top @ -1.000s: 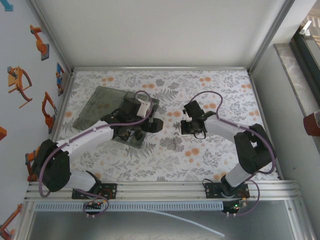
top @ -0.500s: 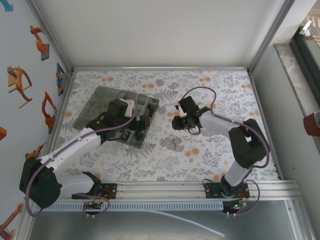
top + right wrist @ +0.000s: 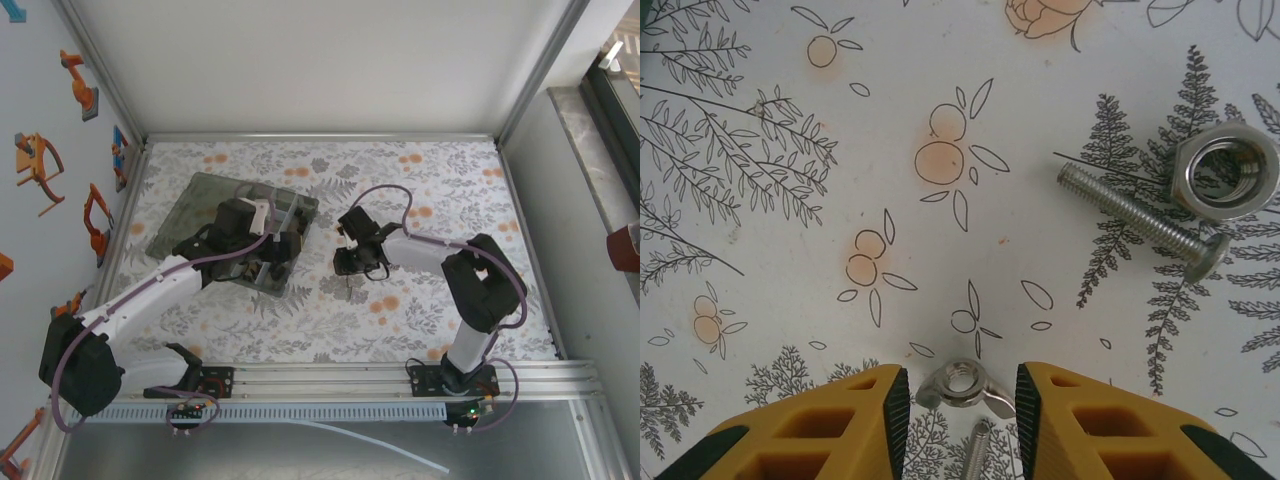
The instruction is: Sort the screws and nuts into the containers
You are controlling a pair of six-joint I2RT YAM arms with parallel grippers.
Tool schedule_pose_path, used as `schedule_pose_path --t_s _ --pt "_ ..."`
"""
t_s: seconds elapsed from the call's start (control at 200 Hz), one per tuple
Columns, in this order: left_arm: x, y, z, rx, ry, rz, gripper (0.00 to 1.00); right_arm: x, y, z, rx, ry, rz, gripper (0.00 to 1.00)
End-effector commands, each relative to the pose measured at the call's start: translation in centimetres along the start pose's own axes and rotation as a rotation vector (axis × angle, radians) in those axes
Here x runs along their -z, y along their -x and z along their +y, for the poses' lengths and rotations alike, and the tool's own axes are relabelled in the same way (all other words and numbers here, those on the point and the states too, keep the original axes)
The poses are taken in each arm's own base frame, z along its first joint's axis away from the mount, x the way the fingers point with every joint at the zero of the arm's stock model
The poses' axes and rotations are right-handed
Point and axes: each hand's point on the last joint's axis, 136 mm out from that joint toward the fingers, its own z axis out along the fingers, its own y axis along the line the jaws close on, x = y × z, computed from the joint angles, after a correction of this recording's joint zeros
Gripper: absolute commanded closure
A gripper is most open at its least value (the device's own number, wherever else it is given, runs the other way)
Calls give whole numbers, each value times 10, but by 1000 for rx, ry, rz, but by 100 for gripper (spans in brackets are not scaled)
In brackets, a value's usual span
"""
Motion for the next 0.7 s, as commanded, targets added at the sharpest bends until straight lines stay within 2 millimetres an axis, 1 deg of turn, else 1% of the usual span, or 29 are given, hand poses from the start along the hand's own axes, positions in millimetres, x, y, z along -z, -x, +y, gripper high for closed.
schedule_pose_path --t_s 0.0,0.05,0.11,0.15,0.22,0.315,0.431,0.601,0.691 --pt "-1 -4 -1 4 -13 7 3 0 -9 -4 -70 -43 3 68" --pt "-1 -4 -1 7 -16 2 3 1 -10 -4 -83 -44 -2 70" --pt "-2 -5 -2 11 -21 4 3 0 -12 -2 -94 -41 8 78" --pt "-3 -6 -2 12 -20 6 3 -1 -15 -2 -101 -42 19 80" --pt "-4 -6 -3 9 -24 7 3 -4 -19 -2 -109 -41 30 80" --pt "-6 -7 -4 8 -26 7 3 -6 -19 0 -114 -32 27 80" --pt "-8 -6 -8 3 -36 10 3 -7 -15 2 -111 -30 22 79" --pt "-7 -7 -8 1 -35 13 3 -11 -8 4 -88 -43 23 75" --pt "-7 -6 -8 -2 -35 12 3 -11 -5 5 -74 -44 26 75"
